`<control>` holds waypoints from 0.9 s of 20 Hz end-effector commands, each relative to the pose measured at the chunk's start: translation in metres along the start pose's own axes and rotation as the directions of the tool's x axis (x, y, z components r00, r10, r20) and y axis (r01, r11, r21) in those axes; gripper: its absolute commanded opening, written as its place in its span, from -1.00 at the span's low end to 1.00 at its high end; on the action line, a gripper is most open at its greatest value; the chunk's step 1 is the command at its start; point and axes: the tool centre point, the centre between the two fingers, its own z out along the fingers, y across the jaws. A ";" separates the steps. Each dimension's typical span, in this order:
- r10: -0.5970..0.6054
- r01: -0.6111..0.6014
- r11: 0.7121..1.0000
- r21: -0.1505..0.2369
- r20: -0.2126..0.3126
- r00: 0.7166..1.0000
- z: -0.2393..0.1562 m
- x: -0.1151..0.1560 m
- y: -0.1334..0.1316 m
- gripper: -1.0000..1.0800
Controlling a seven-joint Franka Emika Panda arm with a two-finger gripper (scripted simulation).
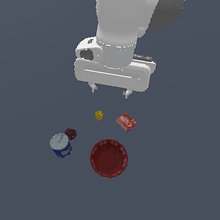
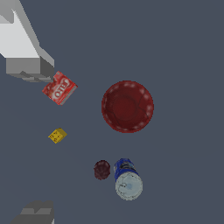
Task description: Pick up a designated object from a clutter of objects.
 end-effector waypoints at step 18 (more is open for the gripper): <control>-0.076 0.076 0.997 0.006 0.005 0.997 0.008 0.002 -0.034 0.92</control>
